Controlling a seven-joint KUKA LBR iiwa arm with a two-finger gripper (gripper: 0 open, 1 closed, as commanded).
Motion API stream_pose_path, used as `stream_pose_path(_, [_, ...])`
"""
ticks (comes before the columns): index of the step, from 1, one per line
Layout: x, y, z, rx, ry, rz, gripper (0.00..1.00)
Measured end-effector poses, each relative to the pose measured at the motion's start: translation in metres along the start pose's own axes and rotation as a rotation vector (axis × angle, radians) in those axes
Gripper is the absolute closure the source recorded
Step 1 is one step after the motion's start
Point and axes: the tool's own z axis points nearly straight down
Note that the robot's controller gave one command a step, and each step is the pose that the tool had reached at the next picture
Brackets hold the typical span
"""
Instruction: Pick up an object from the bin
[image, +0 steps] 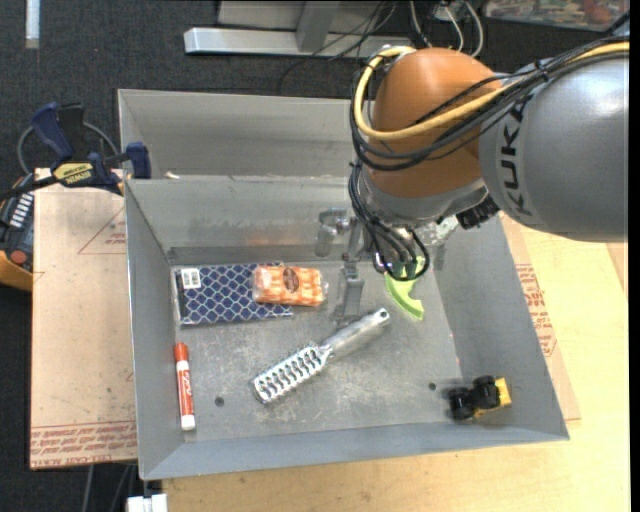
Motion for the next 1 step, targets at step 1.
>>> stream_pose_path(1, [0.0616,0.0191,0.1142,-0.001,0.003,-0.165,0.00])
